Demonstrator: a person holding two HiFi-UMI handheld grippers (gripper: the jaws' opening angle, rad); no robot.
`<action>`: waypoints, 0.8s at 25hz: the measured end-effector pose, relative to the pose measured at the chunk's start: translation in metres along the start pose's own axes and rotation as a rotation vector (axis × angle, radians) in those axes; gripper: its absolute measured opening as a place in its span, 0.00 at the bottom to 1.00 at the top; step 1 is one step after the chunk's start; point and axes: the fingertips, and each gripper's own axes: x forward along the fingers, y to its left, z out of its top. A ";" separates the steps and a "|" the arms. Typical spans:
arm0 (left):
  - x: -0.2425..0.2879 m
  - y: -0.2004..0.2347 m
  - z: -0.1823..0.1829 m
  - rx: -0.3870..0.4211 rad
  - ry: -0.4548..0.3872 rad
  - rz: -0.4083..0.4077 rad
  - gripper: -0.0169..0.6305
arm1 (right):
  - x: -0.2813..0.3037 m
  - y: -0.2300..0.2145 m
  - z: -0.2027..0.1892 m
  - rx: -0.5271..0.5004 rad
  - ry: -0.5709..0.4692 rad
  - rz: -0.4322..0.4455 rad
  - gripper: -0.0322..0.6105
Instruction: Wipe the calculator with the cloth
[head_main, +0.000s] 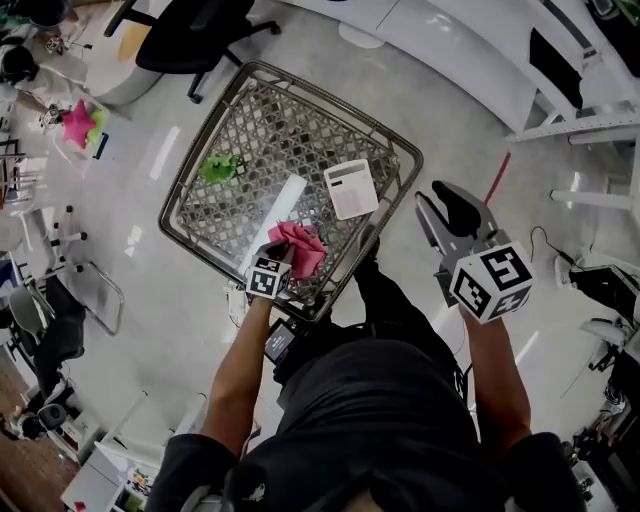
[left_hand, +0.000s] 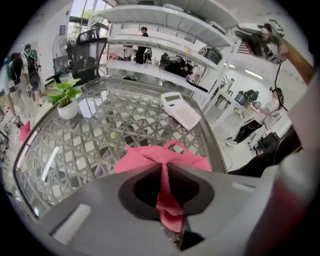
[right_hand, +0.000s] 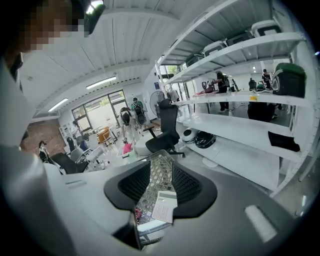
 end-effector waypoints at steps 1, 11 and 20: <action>-0.004 -0.001 0.011 -0.010 -0.030 0.004 0.16 | 0.001 -0.002 -0.001 0.006 0.001 -0.001 0.23; -0.004 -0.011 0.129 -0.020 -0.237 0.004 0.16 | -0.011 -0.032 -0.018 0.054 0.001 -0.051 0.23; 0.023 -0.020 0.214 -0.004 -0.324 -0.014 0.16 | -0.027 -0.070 -0.036 0.098 0.019 -0.101 0.23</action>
